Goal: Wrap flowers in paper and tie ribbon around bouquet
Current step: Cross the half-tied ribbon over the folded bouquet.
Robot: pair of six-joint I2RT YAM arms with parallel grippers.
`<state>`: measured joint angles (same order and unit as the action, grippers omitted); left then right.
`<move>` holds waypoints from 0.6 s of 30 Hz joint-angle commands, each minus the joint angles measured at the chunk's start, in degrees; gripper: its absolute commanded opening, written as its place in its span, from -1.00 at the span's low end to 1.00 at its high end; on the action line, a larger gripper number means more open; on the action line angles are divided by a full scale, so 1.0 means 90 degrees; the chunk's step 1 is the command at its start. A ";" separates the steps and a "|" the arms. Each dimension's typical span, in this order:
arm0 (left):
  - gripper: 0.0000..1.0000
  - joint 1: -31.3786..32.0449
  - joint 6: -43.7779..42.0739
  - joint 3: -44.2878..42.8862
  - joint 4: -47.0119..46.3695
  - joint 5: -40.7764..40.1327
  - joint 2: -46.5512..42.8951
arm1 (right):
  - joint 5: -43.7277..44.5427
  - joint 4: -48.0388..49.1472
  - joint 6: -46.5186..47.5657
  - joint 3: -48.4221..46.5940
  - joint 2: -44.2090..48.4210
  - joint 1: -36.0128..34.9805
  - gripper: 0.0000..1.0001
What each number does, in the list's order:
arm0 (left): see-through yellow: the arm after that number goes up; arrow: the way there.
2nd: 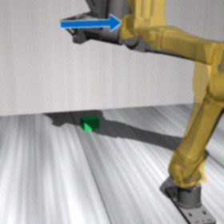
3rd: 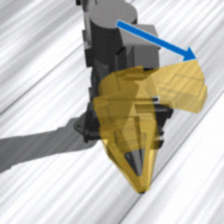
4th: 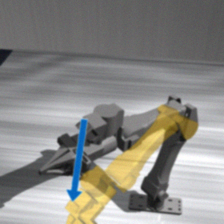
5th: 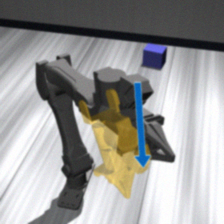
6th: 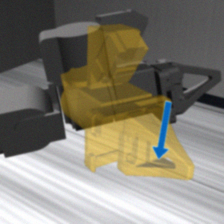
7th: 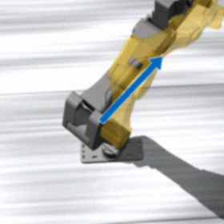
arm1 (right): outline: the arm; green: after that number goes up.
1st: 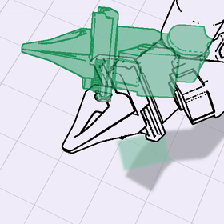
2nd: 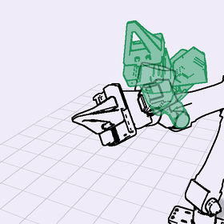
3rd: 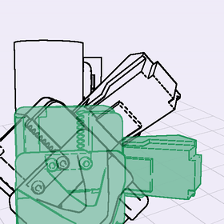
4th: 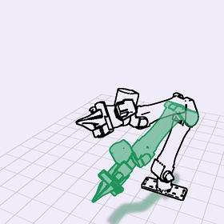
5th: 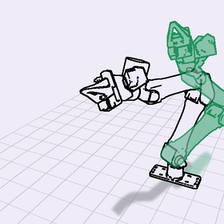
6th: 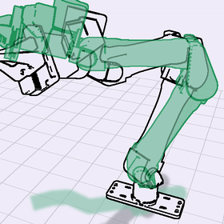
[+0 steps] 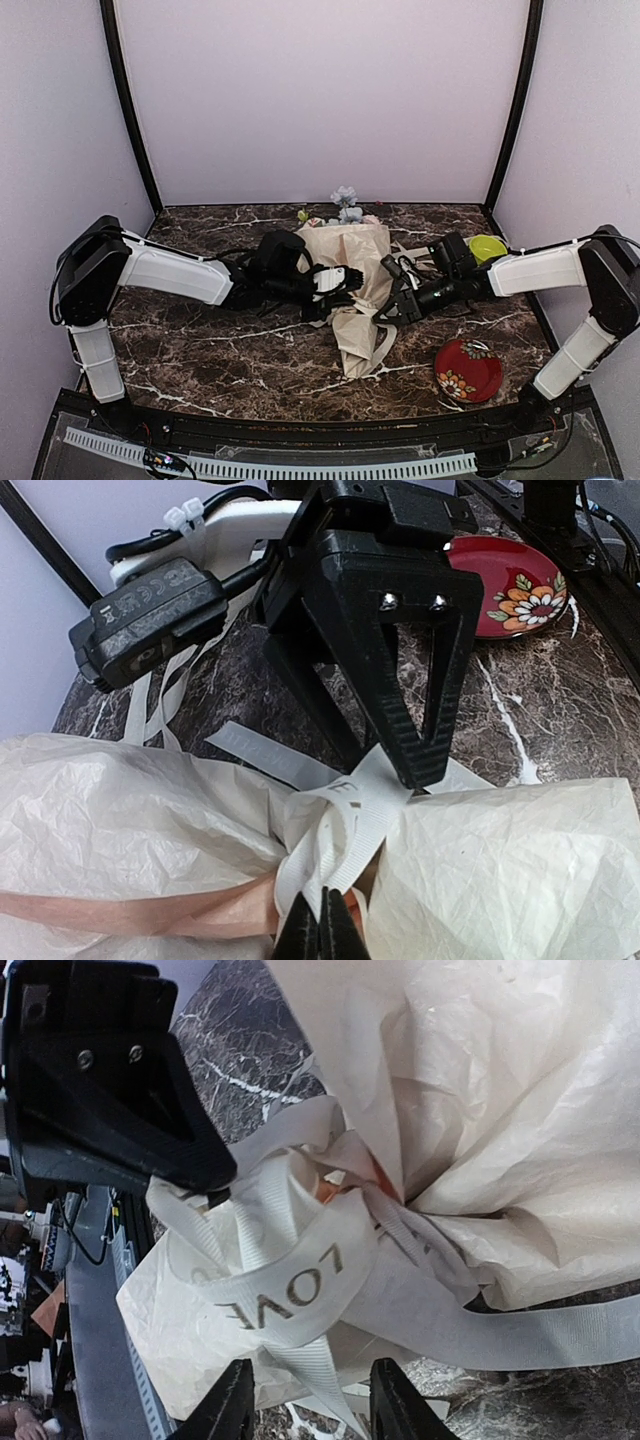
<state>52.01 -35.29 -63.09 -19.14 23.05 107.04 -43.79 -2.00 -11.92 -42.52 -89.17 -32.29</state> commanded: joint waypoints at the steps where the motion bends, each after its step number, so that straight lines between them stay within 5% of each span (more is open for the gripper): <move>1: -1.00 0.0015 0.0076 -0.0178 0.0084 -0.0002 0.0008 | -0.0518 0.0320 -0.0032 0.0077 -0.0051 -0.0069 -0.33; 7: -1.00 0.0012 0.0127 -0.0194 0.0151 -0.0016 -0.0019 | -0.0485 0.0338 -0.0153 0.0108 -0.0022 -0.0093 -0.84; 11: -0.48 0.0012 0.0194 -0.0275 0.0196 0.0122 -0.0061 | -0.0435 0.0266 -0.0242 -0.0022 0.0102 -0.0106 -0.98; 18: -0.67 0.0012 0.0199 -0.0530 0.0343 -0.0216 0.0071 | -0.0162 0.0521 -0.0526 -0.0044 0.0245 -0.0209 -1.00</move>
<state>52.01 -33.87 -65.65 -17.74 22.39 107.48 -46.44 0.14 -14.92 -42.02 -88.79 -33.41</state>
